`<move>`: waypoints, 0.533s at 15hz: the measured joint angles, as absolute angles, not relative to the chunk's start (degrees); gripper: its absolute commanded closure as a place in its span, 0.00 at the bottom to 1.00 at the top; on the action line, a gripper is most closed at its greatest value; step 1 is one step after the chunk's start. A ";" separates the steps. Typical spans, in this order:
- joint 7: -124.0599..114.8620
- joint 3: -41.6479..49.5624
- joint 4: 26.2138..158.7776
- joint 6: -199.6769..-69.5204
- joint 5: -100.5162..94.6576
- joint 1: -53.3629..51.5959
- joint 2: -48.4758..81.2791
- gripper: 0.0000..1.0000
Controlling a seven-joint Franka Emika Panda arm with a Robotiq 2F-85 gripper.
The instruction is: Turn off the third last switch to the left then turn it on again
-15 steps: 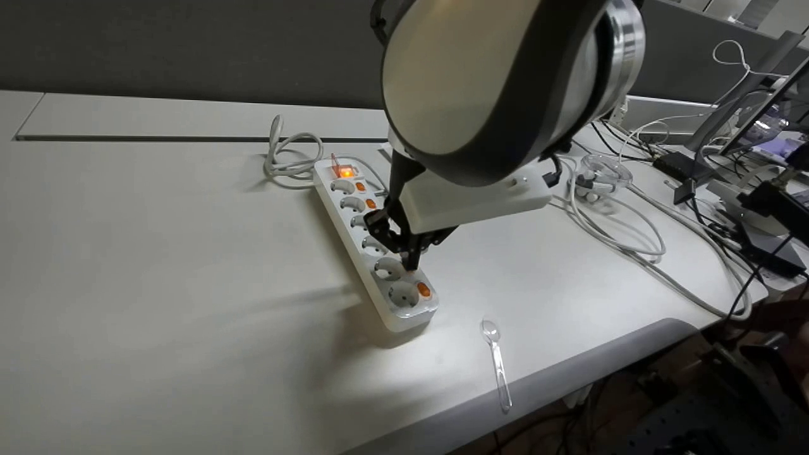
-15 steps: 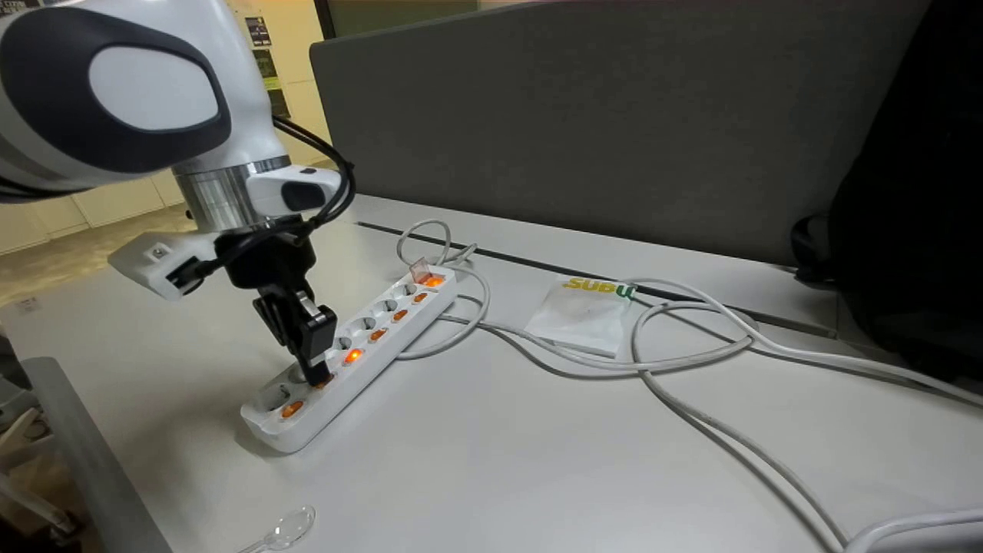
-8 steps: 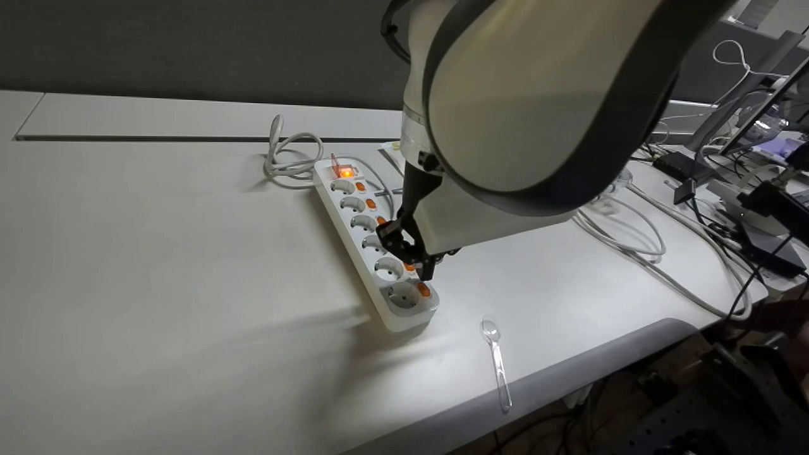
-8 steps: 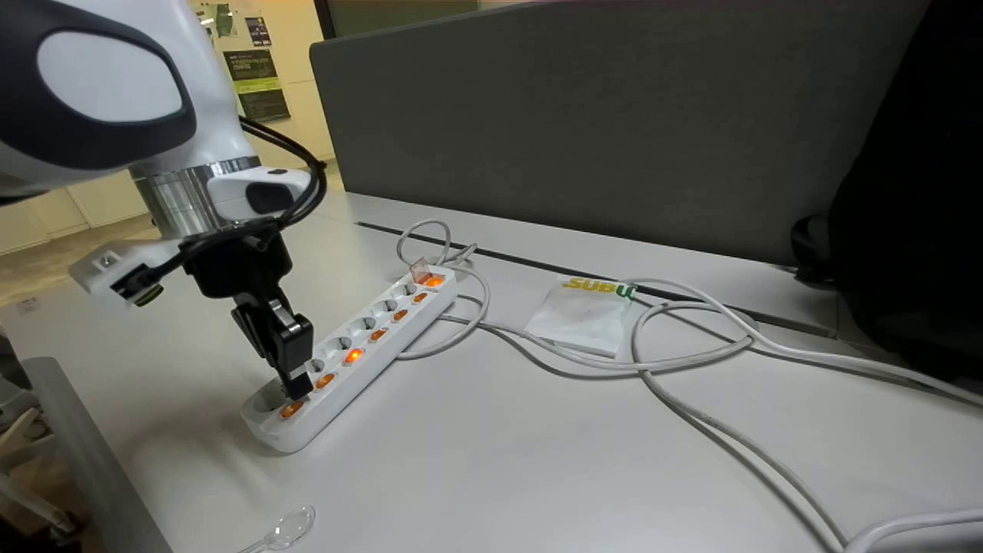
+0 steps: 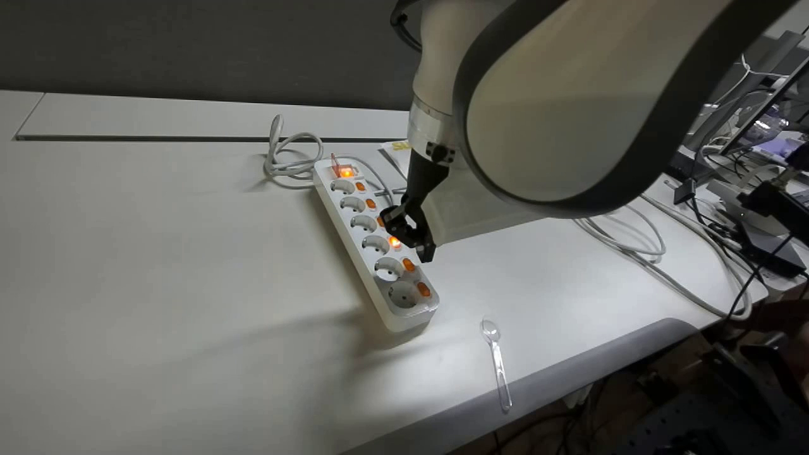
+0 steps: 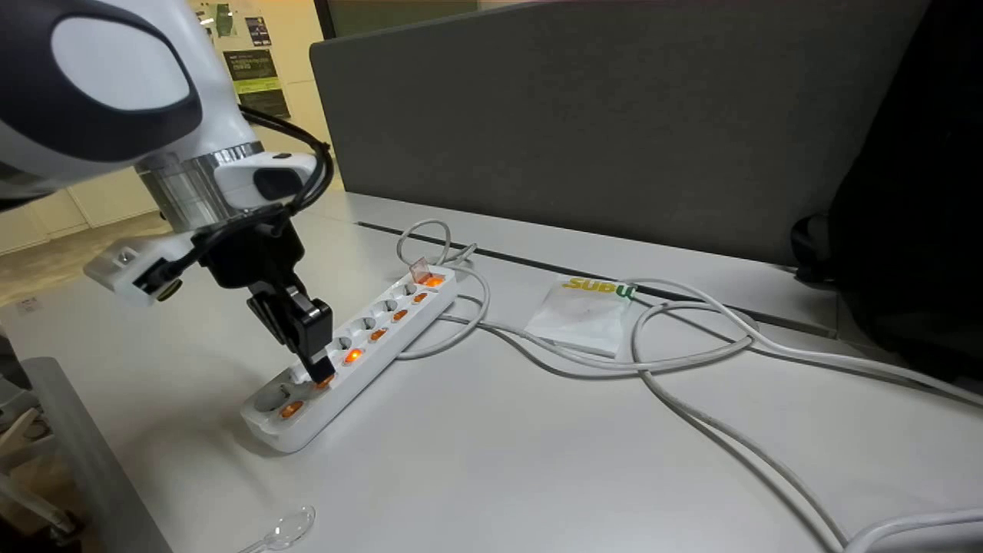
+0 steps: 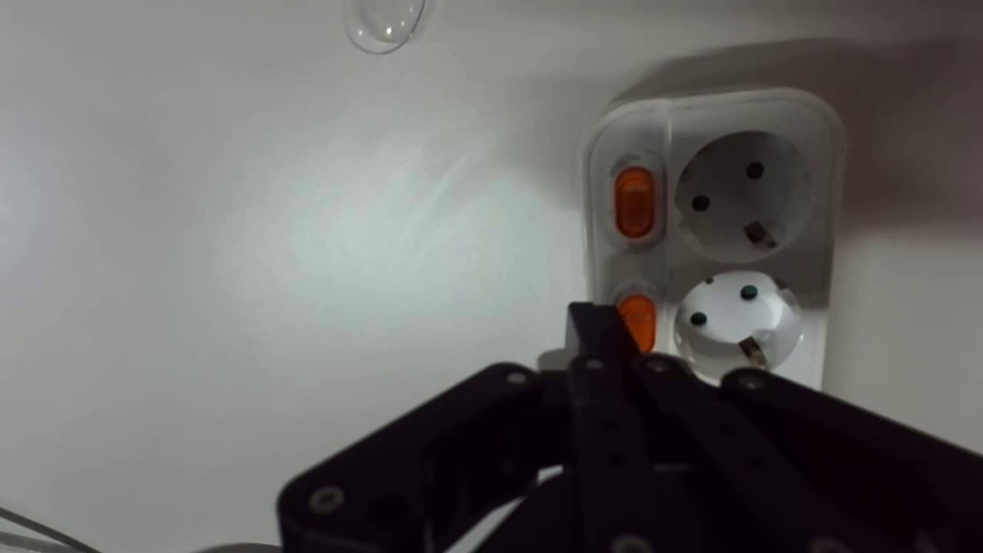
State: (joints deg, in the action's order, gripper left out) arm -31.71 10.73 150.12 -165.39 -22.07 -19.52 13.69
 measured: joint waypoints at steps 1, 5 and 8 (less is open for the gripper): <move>-31.70 10.71 150.12 -165.76 -22.06 -19.53 13.78 1.00; -31.65 10.38 150.12 -166.92 -21.62 -19.53 14.29 1.00; -31.45 9.76 150.12 -167.38 -20.22 -19.45 14.84 1.00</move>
State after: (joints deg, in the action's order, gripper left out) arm -31.45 9.76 150.12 -167.38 -20.22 -19.45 14.84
